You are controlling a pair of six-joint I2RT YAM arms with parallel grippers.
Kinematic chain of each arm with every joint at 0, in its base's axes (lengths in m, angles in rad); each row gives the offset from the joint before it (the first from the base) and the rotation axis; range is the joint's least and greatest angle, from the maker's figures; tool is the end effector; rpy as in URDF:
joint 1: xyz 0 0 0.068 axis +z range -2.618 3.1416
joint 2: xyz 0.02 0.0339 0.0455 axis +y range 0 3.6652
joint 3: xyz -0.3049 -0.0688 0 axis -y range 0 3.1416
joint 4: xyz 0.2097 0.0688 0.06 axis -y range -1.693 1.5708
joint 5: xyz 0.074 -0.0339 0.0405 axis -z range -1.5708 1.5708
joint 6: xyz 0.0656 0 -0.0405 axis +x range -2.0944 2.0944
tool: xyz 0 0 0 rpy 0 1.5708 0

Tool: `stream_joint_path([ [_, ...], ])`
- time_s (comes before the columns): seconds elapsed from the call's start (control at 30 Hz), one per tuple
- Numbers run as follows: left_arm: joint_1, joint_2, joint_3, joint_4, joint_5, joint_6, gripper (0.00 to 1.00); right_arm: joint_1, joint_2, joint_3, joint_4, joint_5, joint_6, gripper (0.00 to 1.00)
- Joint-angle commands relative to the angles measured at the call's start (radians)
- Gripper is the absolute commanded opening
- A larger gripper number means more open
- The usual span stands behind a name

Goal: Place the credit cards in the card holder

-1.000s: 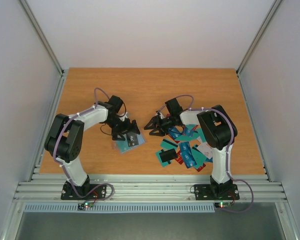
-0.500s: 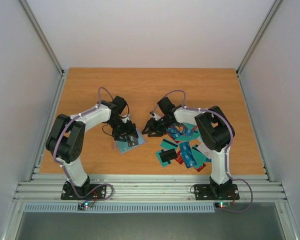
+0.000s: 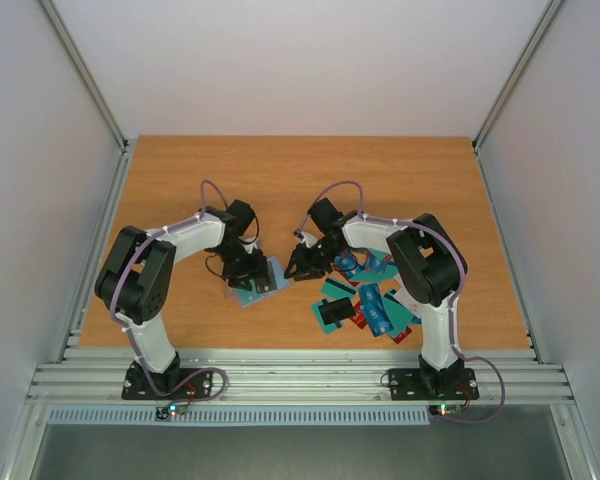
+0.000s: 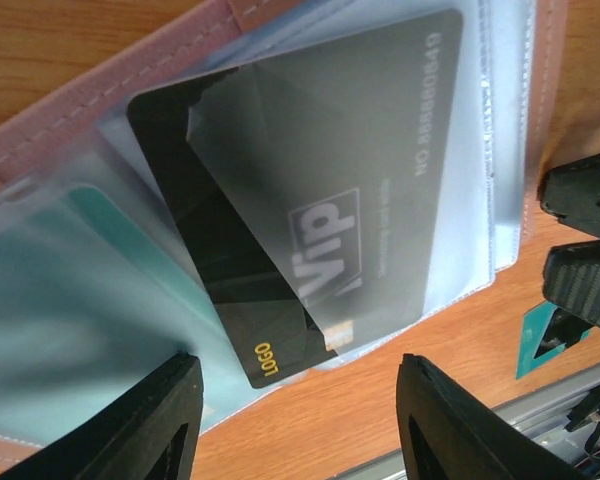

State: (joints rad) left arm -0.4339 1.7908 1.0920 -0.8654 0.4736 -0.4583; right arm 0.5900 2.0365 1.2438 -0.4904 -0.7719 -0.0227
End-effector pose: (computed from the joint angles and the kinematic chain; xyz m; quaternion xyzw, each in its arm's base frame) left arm 0.2474 -0.1476 0.1897 0.0111 -0.9720 0.2130 0.0983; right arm 0.2913 0.2501 0.1627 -0.3280 0.8579 0.3948 0.0232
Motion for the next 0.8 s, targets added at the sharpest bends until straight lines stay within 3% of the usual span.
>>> stream_joint_path([
  [0.0, -0.008, 0.036, -0.018, 0.038, 0.020, 0.012, 0.54, 0.024, 0.024, 0.022, -0.055, 0.047, -0.030, 0.36],
  [0.37, -0.012, 0.044, -0.018, 0.060, 0.052, 0.005, 0.44, 0.043, 0.036, 0.037, -0.066, 0.046, -0.033, 0.25],
  [0.77, -0.014, 0.069, 0.006, 0.063, 0.063, 0.015, 0.42, 0.059, 0.042, 0.045, -0.070, 0.043, -0.028, 0.24],
])
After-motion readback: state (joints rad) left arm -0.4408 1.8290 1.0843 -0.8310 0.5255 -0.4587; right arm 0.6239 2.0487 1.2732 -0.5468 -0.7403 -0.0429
